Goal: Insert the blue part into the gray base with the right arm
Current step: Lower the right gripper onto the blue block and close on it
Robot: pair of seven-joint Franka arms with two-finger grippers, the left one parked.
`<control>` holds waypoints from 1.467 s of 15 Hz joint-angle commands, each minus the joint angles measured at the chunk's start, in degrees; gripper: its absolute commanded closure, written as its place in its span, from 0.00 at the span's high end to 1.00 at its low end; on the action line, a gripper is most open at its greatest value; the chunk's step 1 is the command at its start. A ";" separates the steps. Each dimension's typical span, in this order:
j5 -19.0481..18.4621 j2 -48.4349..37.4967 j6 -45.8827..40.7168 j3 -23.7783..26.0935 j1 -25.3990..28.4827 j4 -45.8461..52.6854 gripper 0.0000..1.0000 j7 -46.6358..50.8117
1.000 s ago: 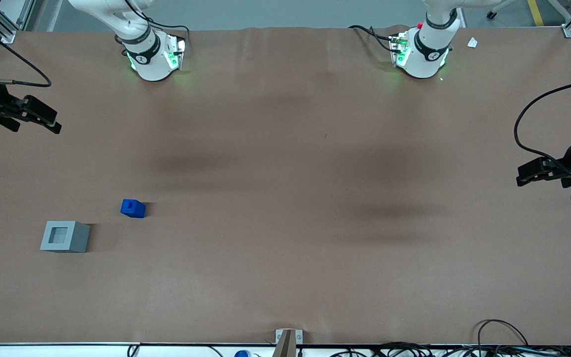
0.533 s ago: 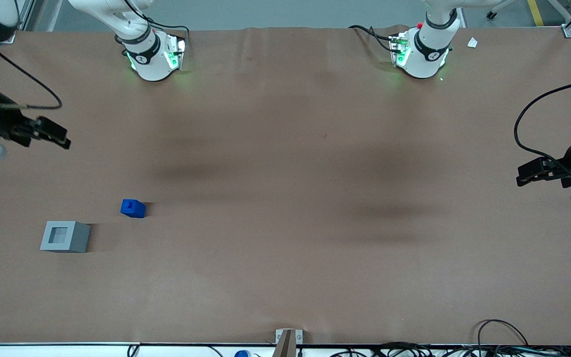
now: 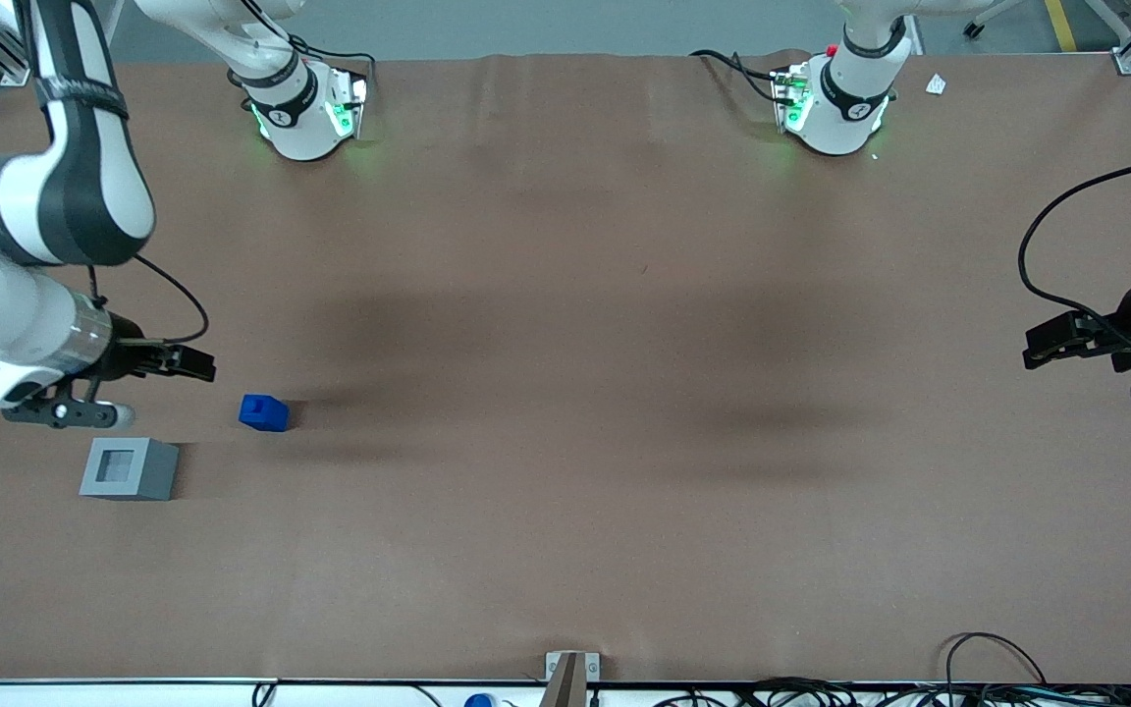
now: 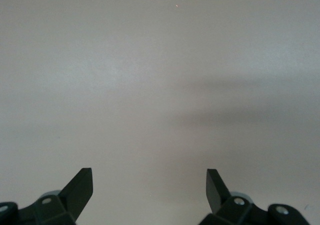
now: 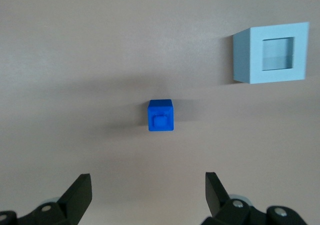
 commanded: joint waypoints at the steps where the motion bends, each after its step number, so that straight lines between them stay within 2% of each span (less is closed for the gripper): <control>1: -0.25 2.22 4.91 -0.03 -0.03 -3.43 1.00 0.27; 6: -0.25 5.12 20.73 -0.03 -0.03 -12.66 1.00 0.18; 9: -0.25 7.76 25.22 -0.03 -0.12 -14.34 0.99 0.18; 13: -0.25 11.10 28.48 -0.03 -0.20 -14.34 0.91 0.18; 14: -0.25 11.54 29.01 -0.03 -0.20 -14.34 0.86 0.18; 16: -0.25 11.98 29.02 -0.03 -0.12 -14.34 0.70 0.18; 20: -0.25 11.99 28.84 -0.03 -0.12 -13.90 0.22 0.18; 22: -0.25 11.90 28.31 -0.03 -0.29 -13.64 0.05 0.35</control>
